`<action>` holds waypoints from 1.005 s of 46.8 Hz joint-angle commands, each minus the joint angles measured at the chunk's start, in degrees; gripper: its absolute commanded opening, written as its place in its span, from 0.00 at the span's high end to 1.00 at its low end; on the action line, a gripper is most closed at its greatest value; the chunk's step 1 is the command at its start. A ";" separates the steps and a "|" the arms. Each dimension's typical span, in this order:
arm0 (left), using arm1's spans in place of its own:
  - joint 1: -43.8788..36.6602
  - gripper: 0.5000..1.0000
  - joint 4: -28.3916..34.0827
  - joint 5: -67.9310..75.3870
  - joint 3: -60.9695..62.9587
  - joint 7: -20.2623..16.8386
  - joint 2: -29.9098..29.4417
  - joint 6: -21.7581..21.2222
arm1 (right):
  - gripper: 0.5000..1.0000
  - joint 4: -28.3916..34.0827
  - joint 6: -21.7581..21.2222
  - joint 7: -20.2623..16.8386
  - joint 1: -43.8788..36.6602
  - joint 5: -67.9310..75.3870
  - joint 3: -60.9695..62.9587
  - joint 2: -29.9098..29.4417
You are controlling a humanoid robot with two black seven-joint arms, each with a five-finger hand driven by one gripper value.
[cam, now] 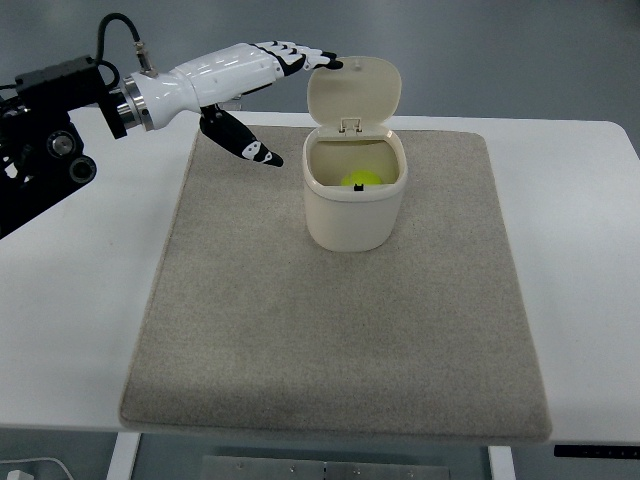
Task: Put tennis ball into box with left hand
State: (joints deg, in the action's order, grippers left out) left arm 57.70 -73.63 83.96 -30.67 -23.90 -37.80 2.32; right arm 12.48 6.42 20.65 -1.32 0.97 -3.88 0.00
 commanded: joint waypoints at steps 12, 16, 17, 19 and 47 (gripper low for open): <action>-2.42 0.02 3.22 -30.76 -0.18 0.09 -7.37 6.90 | 0.12 0.00 0.00 0.00 0.00 0.00 -0.07 0.00; -2.59 0.02 7.61 -40.69 -0.10 0.09 -7.46 11.73 | 0.12 0.00 0.00 0.00 0.00 0.00 0.02 0.00; -2.68 0.02 8.76 -42.98 0.08 0.17 -7.46 13.31 | 0.12 0.00 0.00 0.00 0.00 0.00 0.02 0.00; -2.68 0.02 11.13 -46.33 0.60 0.17 -7.37 16.65 | 0.12 0.00 0.00 0.00 0.00 0.00 0.02 0.00; -5.32 0.02 35.66 -78.33 1.57 17.48 2.20 32.68 | 0.12 0.00 0.00 0.00 0.00 0.00 0.02 0.00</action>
State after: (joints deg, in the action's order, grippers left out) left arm 52.36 -40.29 8.39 -28.85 -9.43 -36.71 35.01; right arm 12.48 6.42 20.65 -1.32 0.97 -3.88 0.00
